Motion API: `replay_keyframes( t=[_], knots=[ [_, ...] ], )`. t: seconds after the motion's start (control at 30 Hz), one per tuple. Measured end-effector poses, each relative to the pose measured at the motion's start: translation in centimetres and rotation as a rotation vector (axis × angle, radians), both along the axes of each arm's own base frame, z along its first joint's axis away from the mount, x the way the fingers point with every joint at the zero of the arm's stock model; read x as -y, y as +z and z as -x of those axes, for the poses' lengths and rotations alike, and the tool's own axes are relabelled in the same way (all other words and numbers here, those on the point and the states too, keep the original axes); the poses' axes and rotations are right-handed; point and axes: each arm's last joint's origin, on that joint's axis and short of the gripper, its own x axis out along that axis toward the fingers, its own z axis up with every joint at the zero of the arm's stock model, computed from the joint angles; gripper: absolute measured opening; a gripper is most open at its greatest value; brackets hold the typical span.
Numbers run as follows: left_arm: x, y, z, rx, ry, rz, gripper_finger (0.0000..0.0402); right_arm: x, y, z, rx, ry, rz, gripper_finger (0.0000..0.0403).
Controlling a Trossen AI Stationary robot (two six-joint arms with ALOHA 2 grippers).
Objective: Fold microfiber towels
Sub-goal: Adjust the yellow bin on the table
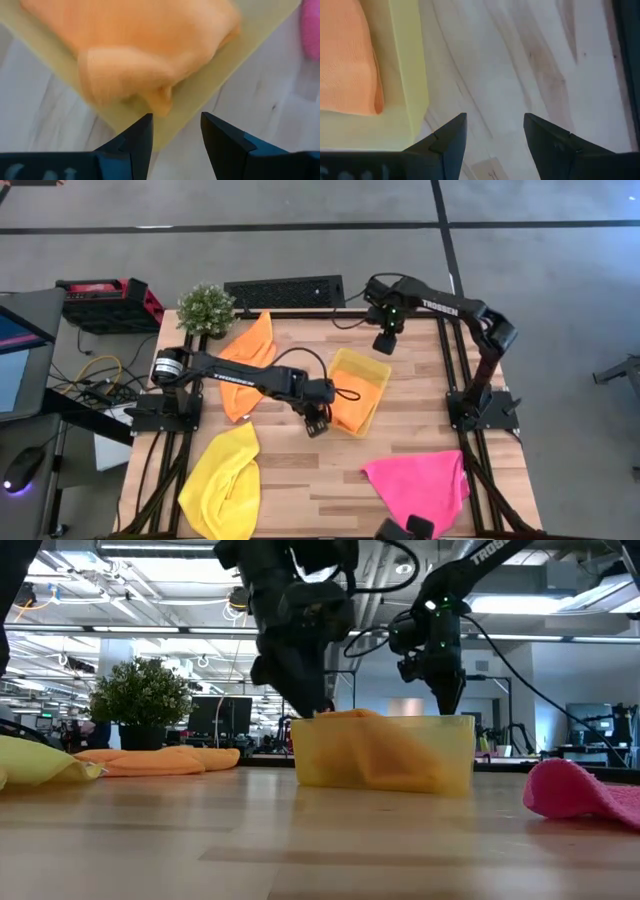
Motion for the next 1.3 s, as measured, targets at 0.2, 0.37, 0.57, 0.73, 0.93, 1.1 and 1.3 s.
replay_keyframes(
  t=[0.2, 0.37, 0.57, 0.73, 0.93, 1.1, 1.3],
  knots=[
    [-0.1, -0.2, 0.1, -0.010, 0.014, -0.032, 0.0158, -0.6, -0.1, -0.4, -0.014, 0.023, -0.013, 0.0221],
    [-0.4, -0.2, 0.4, -0.043, 0.027, -0.071, 0.0158, -1.4, -0.1, -0.7, -0.030, 0.064, -0.027, 0.0221],
    [-0.9, -0.2, 0.7, -0.069, 0.033, -0.109, 0.0158, -1.7, -0.1, -1.2, -0.016, 0.081, -0.016, 0.0221],
    [-1.7, -0.2, 0.9, -0.092, 0.039, -0.152, 0.0158, -1.8, -0.1, -1.1, -0.021, 0.066, -0.020, 0.0221],
    [-2.9, -0.2, 1.2, -0.122, 0.019, -0.206, 0.0158, -2.1, -0.1, -1.2, -0.030, 0.065, -0.028, 0.0221],
    [-4.2, -0.2, 1.2, -0.131, 0.004, -0.229, 0.0158, -3.2, -0.1, -1.6, -0.035, 0.102, -0.076, 0.0221],
    [-5.7, -0.3, 1.4, -0.140, 0.004, -0.240, 0.0158, -5.0, 0.6, -2.2, -0.027, 0.203, -0.082, 0.0221]
  ],
)
